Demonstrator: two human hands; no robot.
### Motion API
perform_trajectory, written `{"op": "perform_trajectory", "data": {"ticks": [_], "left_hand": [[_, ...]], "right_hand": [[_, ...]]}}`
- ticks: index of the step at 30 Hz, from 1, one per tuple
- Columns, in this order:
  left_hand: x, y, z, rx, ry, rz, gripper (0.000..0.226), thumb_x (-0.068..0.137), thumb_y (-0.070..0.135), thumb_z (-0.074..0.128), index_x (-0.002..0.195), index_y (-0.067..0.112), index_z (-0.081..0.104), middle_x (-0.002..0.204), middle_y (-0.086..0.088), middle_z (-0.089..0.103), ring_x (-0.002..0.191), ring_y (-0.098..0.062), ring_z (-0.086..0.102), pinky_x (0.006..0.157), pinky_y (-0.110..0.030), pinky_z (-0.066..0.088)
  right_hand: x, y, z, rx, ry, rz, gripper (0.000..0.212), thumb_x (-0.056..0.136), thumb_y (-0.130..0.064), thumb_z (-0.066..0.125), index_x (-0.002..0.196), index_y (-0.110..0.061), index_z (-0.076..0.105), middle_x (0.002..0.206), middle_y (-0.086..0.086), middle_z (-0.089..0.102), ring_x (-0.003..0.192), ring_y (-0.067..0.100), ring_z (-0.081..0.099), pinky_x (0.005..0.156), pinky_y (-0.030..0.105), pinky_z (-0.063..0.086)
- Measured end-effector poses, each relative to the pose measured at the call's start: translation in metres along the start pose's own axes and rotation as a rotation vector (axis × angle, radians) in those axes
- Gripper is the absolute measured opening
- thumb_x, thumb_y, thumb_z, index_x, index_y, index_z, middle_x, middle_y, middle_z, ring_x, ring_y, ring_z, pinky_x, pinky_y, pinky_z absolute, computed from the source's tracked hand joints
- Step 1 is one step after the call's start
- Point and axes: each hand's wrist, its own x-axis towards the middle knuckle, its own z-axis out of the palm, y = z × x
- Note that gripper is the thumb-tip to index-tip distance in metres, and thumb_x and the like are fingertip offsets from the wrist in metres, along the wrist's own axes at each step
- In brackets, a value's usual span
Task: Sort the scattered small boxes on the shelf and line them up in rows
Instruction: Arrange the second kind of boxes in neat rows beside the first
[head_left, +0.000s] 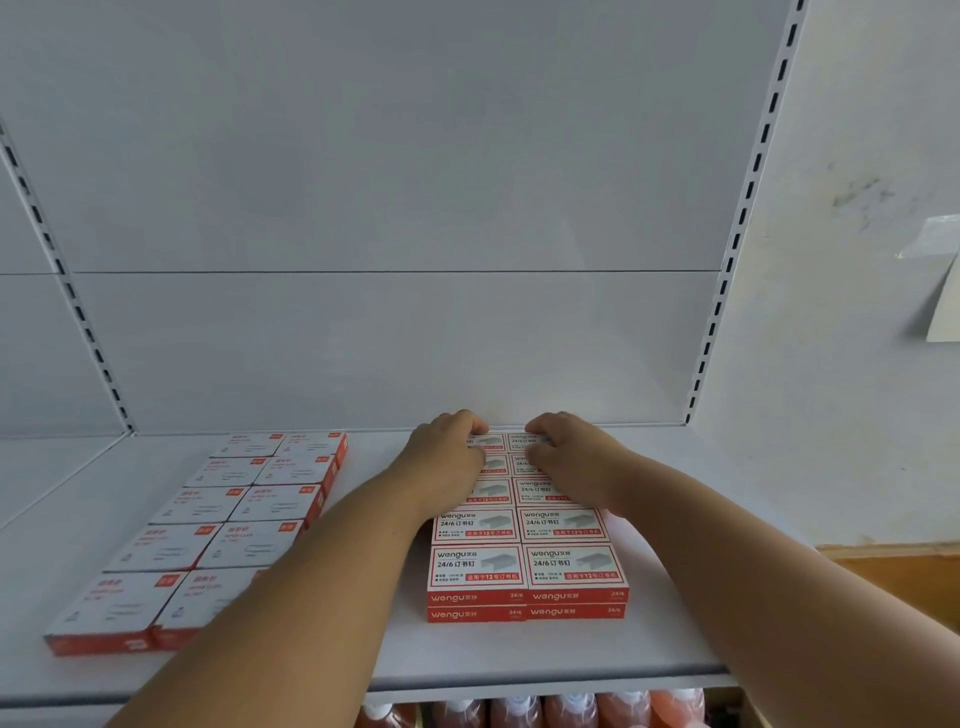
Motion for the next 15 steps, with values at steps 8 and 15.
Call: {"op": "perform_trajectory", "data": {"ticks": [8, 15], "left_hand": [[0.003, 0.002, 0.000, 0.019, -0.017, -0.009, 0.035, 0.099, 0.027, 0.046, 0.134, 0.028, 0.050, 0.127, 0.002, 0.054, 0.099, -0.015, 0.059, 0.068, -0.023, 0.050], [0.001, 0.004, 0.003, 0.092, -0.015, 0.013, 0.036, 0.100, 0.031, 0.042, 0.136, 0.027, 0.047, 0.128, 0.000, 0.055, 0.107, -0.020, 0.055, 0.089, -0.038, 0.054]], "right_hand": [[-0.002, -0.005, -0.002, -0.073, -0.035, 0.015, 0.049, 0.098, -0.039, 0.041, 0.143, -0.019, 0.045, 0.143, 0.002, 0.048, 0.125, 0.023, 0.049, 0.101, 0.036, 0.040], [-0.013, -0.011, 0.001, -0.056, -0.007, 0.033, 0.048, 0.100, -0.039, 0.036, 0.143, -0.019, 0.045, 0.144, 0.005, 0.045, 0.127, 0.024, 0.046, 0.099, 0.035, 0.036]]}}
